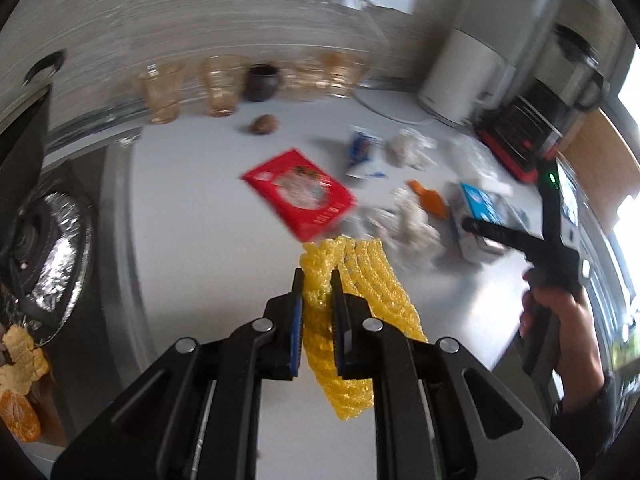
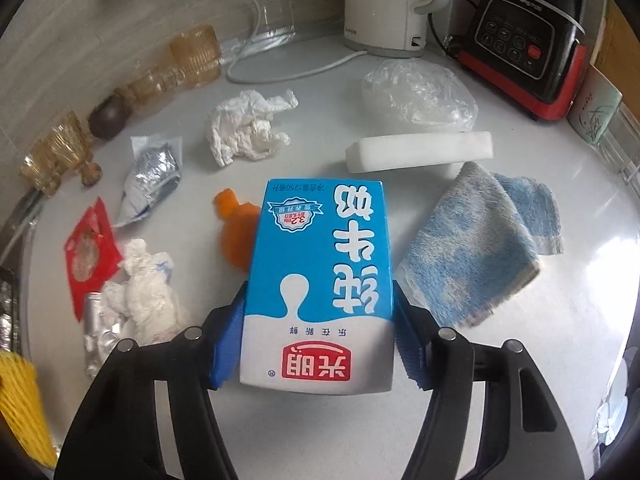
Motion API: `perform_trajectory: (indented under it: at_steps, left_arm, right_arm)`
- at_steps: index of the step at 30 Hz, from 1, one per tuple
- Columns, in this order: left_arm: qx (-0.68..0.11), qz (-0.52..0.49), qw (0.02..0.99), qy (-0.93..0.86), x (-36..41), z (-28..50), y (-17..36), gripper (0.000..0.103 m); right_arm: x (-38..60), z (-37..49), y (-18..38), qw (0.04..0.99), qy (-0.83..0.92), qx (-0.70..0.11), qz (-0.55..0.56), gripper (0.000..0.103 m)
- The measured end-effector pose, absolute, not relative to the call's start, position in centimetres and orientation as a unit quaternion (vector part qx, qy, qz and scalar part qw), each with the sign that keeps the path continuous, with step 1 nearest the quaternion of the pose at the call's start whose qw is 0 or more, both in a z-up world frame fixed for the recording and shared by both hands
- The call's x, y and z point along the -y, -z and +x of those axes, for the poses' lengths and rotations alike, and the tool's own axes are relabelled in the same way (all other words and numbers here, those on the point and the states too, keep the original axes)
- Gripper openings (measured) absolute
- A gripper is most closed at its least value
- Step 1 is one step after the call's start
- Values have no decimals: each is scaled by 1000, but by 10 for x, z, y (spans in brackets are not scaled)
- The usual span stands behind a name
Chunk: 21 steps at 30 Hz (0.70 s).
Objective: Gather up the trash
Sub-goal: 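Grasp the yellow foam net with the left tool while the right tool reaches the milk carton, then drop the yellow net into the basket while the right tool drops the milk carton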
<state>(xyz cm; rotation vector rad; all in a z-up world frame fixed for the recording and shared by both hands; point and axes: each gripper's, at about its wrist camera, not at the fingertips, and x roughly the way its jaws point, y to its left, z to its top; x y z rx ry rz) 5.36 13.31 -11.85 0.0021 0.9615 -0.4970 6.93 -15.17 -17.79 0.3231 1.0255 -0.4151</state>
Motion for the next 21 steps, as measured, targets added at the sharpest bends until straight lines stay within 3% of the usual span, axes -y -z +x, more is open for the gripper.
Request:
perform_trajectory:
  at_steps: [11, 19, 21]
  left_arm:
    - [-463, 65, 807, 361, -54, -47, 120, 12]
    - [-536, 95, 751, 373, 1, -122, 187, 12]
    - [-558, 92, 738, 369, 11, -133, 207, 19]
  right_arm:
    - [137, -59, 106, 873, 157, -435, 153, 65]
    - [141, -168, 90, 873, 132, -438, 171, 65]
    - [142, -189, 92, 871, 125, -441, 178, 65]
